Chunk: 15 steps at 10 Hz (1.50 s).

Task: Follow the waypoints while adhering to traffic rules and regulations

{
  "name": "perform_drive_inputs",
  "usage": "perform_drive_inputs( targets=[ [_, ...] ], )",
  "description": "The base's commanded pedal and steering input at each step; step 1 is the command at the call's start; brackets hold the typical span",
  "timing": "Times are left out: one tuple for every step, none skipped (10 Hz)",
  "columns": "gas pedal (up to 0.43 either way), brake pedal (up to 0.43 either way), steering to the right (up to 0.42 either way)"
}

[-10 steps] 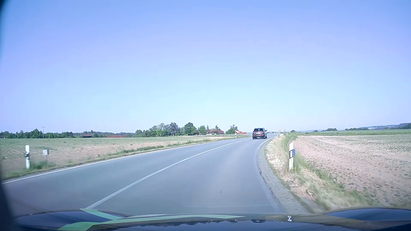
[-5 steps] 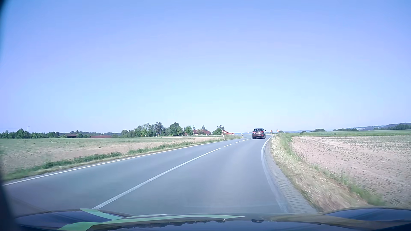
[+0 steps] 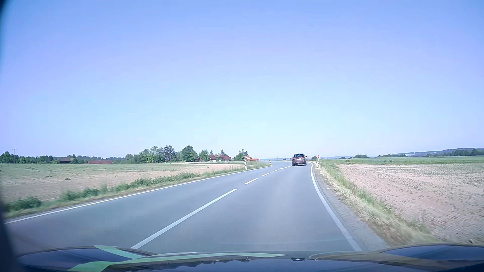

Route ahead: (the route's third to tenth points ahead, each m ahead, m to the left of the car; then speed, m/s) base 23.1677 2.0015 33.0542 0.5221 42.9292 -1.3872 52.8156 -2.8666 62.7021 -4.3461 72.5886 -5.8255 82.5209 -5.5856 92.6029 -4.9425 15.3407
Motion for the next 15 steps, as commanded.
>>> perform_drive_inputs(
  targets=[
    [0.157,0.000,0.033],
    [0.157,0.000,0.034],
    [0.157,0.000,0.033],
    [0.157,0.000,0.033],
    [0.150,0.000,0.033],
    [0.098,0.000,0.034],
    [0.098,0.000,0.034],
    [0.098,0.000,0.033],
    [0.098,0.000,0.034],
    [0.098,0.000,0.033],
    [0.110,0.000,0.031],
    [0.118,0.000,0.028],
    [0.118,0.000,0.026],
    [0.138,0.000,0.025],
    [0.138,0.000,0.025]
  ],
)
